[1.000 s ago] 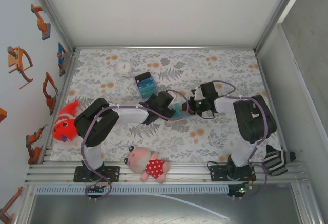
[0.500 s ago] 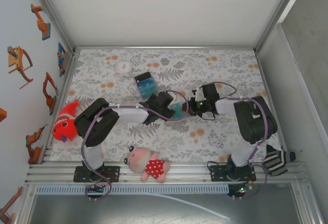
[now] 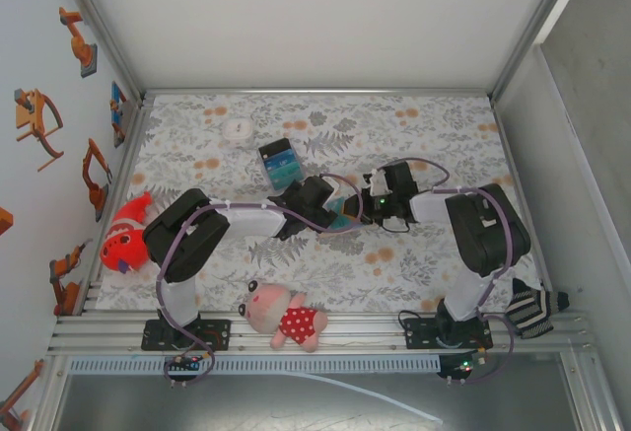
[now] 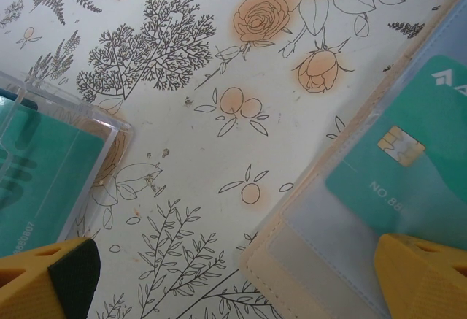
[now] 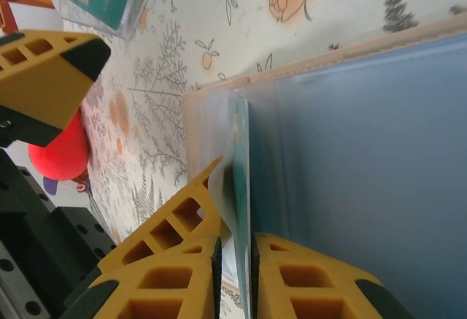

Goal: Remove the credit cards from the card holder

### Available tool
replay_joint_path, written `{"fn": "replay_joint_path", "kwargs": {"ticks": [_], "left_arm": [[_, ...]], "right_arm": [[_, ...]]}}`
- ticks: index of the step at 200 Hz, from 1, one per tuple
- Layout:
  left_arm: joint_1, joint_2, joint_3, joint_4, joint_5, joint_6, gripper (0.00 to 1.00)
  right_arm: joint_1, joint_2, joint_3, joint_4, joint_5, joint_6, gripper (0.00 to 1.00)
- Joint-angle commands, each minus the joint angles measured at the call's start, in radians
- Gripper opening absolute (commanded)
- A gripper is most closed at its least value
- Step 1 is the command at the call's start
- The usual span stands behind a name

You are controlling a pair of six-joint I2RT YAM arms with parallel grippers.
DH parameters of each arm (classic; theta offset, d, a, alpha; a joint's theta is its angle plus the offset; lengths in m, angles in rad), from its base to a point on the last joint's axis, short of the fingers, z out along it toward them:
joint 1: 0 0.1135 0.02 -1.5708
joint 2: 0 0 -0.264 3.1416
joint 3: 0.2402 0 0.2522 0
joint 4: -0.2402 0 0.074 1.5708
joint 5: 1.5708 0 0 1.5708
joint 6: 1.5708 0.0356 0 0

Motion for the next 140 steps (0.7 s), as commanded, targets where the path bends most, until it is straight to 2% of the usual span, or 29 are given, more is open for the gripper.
{"fn": "replay_joint_path", "kwargs": {"ticks": [1, 52, 90, 140], "left_arm": [[-0.001, 0.032, -0.013, -0.079, -0.008, 0.018, 0.97], [-0.001, 0.027, -0.019, -0.077, -0.011, 0.017, 0.97], [-0.001, 0.021, -0.026, -0.078, -0.014, 0.015, 0.97], [-0.001, 0.003, -0.023, -0.085, -0.020, 0.010, 0.97]], "right_arm": [[0.014, 0.023, 0.019, 0.031, -0.012, 0.014, 0.17], [0.013, -0.005, 0.023, -0.035, 0.063, -0.028, 0.00], [-0.004, -0.071, 0.034, -0.143, 0.150, -0.091, 0.00], [-0.024, -0.149, 0.044, -0.213, 0.181, -0.139, 0.00]]}}
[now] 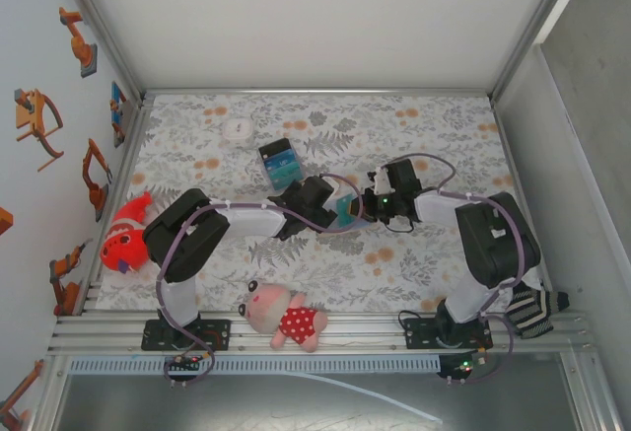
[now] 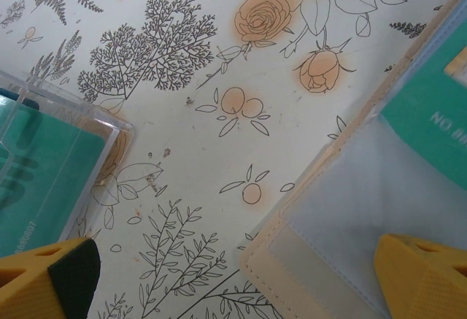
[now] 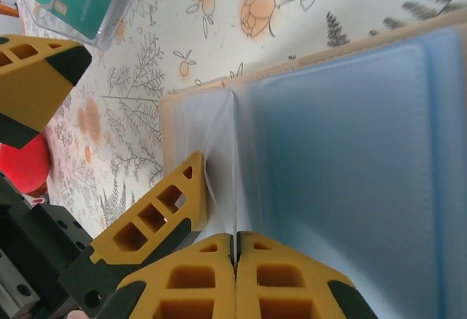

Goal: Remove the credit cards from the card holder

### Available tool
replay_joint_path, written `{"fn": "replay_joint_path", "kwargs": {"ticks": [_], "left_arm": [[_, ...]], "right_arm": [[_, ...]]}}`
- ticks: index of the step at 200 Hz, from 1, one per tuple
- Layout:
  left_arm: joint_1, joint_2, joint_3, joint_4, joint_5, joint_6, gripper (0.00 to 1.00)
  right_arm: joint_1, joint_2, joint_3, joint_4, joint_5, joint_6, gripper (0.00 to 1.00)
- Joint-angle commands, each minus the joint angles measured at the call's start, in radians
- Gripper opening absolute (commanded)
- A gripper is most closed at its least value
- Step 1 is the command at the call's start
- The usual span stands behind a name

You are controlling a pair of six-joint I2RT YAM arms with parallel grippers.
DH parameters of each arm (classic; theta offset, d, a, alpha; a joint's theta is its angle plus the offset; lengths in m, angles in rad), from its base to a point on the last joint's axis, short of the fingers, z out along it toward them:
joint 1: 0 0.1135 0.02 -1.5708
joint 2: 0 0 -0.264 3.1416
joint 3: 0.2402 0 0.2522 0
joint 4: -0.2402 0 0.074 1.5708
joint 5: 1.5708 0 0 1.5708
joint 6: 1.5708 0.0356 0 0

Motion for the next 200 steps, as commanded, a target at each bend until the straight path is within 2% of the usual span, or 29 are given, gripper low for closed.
{"fn": "replay_joint_path", "kwargs": {"ticks": [1, 80, 157, 184, 200], "left_arm": [[-0.001, 0.002, -0.022, -0.086, -0.017, 0.011, 0.97], [-0.002, -0.105, 0.003, -0.120, -0.034, -0.021, 0.97], [0.006, -0.343, -0.061, -0.094, -0.118, -0.105, 0.97], [0.031, -0.427, -0.088, -0.090, -0.076, -0.119, 0.97], [0.066, -0.476, -0.104, -0.089, 0.027, -0.127, 0.97]], "right_arm": [[-0.013, -0.049, 0.031, -0.059, 0.052, -0.052, 0.00], [-0.016, -0.190, 0.057, -0.169, 0.096, -0.125, 0.00], [-0.016, -0.293, 0.077, -0.242, 0.112, -0.233, 0.00], [-0.014, -0.326, 0.093, -0.267, 0.068, -0.307, 0.00], [-0.011, -0.333, 0.112, -0.293, 0.011, -0.361, 0.00]]}}
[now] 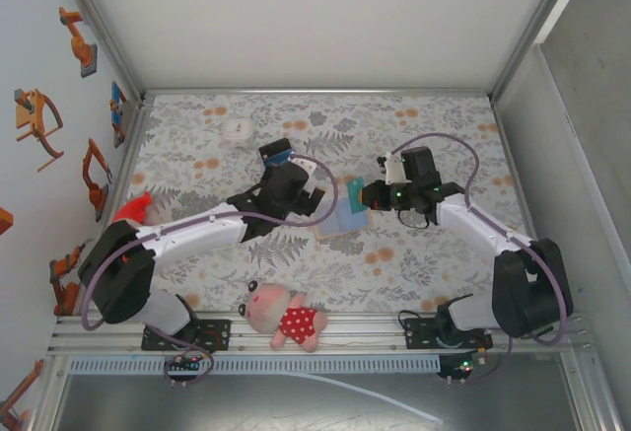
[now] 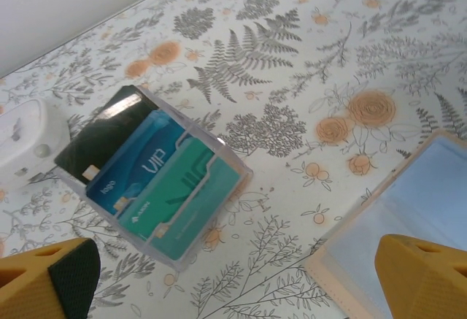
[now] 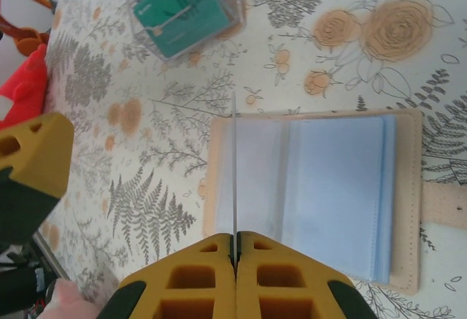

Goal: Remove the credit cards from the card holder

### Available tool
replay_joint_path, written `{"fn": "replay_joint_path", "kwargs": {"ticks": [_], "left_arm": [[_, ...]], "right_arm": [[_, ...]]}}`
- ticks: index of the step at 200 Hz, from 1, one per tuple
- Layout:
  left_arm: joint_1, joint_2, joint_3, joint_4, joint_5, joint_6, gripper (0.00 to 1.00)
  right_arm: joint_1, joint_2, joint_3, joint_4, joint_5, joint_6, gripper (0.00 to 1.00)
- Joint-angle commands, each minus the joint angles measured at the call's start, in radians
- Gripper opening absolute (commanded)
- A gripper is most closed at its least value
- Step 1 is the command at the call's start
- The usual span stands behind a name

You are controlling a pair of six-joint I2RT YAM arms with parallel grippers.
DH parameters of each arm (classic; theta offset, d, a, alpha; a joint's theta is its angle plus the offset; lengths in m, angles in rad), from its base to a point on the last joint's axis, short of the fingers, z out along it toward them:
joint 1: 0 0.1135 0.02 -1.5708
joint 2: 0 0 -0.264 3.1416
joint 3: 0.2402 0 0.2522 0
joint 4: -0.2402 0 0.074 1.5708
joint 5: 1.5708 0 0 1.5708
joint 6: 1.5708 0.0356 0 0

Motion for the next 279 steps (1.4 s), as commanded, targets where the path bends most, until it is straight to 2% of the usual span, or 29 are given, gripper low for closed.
{"fn": "replay_joint_path", "kwargs": {"ticks": [1, 35, 52, 78, 105, 143, 173, 186, 209, 222, 233, 245, 279], "left_arm": [[0.043, -0.073, -0.028, 0.005, 0.101, -0.036, 0.97], [0.135, -0.179, -0.071, 0.040, 0.397, -0.031, 0.97], [0.174, -0.222, -0.079, 0.044, 0.502, -0.009, 0.97], [0.222, -0.231, -0.030, -0.041, 0.699, 0.059, 0.97], [0.224, -0.192, 0.037, -0.138, 0.825, 0.148, 1.00], [0.224, -0.124, 0.106, -0.211, 0.979, 0.217, 0.94], [0.224, -0.080, 0.151, -0.266, 1.085, 0.265, 0.84], [0.224, -0.065, 0.166, -0.297, 1.126, 0.290, 0.78], [0.224, -0.041, 0.196, -0.364, 1.187, 0.324, 0.62], [0.225, -0.031, 0.205, -0.386, 1.211, 0.335, 0.42], [0.224, -0.031, 0.206, -0.388, 1.217, 0.336, 0.17], [0.224, -0.031, 0.206, -0.388, 1.224, 0.336, 0.00], [0.224, -0.054, 0.194, -0.355, 1.227, 0.311, 0.00]], "right_arm": [[0.000, -0.029, 0.055, -0.045, -0.077, -0.115, 0.00], [0.035, -0.056, 0.087, -0.086, -0.134, -0.234, 0.00], [0.053, -0.062, 0.112, -0.111, -0.155, -0.282, 0.00], [0.081, -0.053, 0.152, -0.129, -0.202, -0.328, 0.00], [0.125, -0.035, 0.198, -0.185, -0.207, -0.389, 0.00], [0.173, -0.022, 0.243, -0.254, -0.238, -0.458, 0.00], [0.210, -0.022, 0.257, -0.283, -0.264, -0.504, 0.00], [0.216, -0.023, 0.258, -0.287, -0.274, -0.512, 0.00], [0.217, -0.025, 0.257, -0.281, -0.287, -0.519, 0.00], [0.218, -0.026, 0.258, -0.277, -0.289, -0.518, 0.00], [0.218, -0.026, 0.258, -0.272, -0.293, -0.518, 0.00], [0.218, -0.028, 0.257, -0.265, -0.292, -0.515, 0.00], [0.218, -0.027, 0.251, -0.241, -0.261, -0.494, 0.00]]}}
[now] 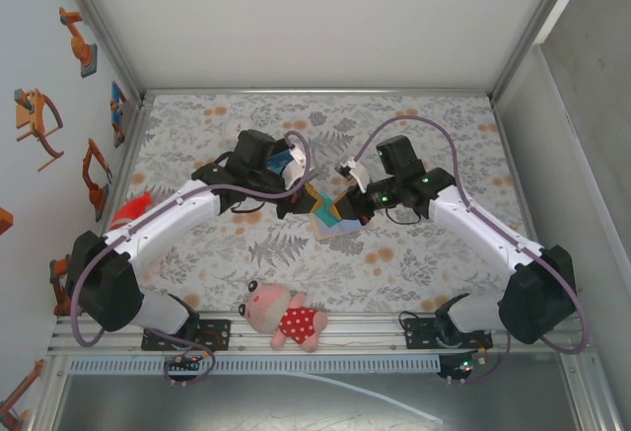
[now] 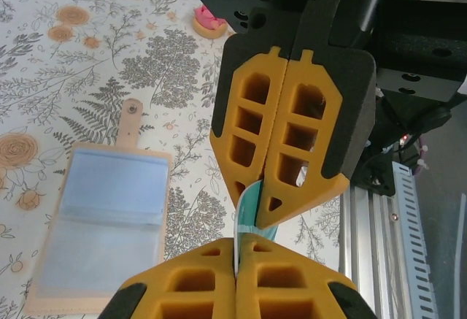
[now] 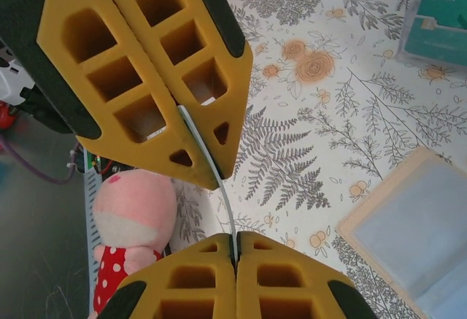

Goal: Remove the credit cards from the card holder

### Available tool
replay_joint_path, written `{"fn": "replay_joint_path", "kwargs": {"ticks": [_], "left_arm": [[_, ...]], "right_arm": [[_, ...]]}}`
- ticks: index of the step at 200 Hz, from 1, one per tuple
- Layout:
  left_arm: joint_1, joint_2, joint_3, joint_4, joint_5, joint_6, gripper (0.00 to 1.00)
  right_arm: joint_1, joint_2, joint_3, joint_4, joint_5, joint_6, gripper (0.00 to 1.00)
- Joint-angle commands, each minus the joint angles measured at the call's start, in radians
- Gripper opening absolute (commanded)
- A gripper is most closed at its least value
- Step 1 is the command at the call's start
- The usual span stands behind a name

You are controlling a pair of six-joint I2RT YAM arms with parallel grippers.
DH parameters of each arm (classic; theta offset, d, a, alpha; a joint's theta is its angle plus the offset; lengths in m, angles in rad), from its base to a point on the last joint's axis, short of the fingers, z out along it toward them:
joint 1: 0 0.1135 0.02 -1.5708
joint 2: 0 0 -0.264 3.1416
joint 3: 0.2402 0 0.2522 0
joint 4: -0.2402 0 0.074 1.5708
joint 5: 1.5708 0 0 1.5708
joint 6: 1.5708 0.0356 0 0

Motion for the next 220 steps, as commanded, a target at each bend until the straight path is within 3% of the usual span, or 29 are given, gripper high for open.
{"fn": "replay_joint_path", "kwargs": {"ticks": [1, 19, 44, 57, 61, 66, 101, 157, 184, 220], "left_arm": [[0.004, -0.011, 0.010, 0.013, 0.008, 0.000, 0.00], [0.004, -0.028, 0.001, 0.038, 0.004, -0.022, 0.00], [0.004, -0.060, -0.026, 0.075, -0.021, -0.052, 0.00], [0.004, -0.074, -0.041, 0.093, -0.036, -0.068, 0.00], [0.004, -0.080, -0.046, 0.100, -0.038, -0.073, 0.00], [0.004, -0.086, -0.053, 0.105, -0.041, -0.080, 0.00], [0.004, -0.151, -0.111, 0.165, -0.108, -0.144, 0.00], [0.004, -0.321, -0.267, 0.402, -0.395, -0.338, 0.00], [0.004, -0.386, -0.350, 0.552, -0.487, -0.417, 0.00], [0.005, -0.413, -0.408, 0.711, -0.483, -0.499, 0.00]], "right_arm": [[0.015, -0.005, 0.027, 0.035, -0.033, -0.001, 0.00], [0.014, -0.009, 0.021, 0.057, 0.011, 0.026, 0.04], [0.013, -0.008, 0.020, 0.078, 0.050, 0.057, 0.35], [0.013, -0.010, 0.025, 0.084, 0.078, 0.072, 0.44], [0.013, -0.010, 0.025, 0.087, 0.091, 0.079, 0.59], [0.013, -0.013, 0.025, 0.093, 0.106, 0.083, 0.63], [-0.002, -0.068, 0.000, 0.172, 0.214, 0.160, 0.66], [-0.051, -0.221, -0.113, 0.381, 0.362, 0.357, 0.81], [-0.069, -0.235, -0.154, 0.493, 0.317, 0.426, 0.80], [-0.070, -0.184, -0.181, 0.657, 0.167, 0.529, 0.77]]}}
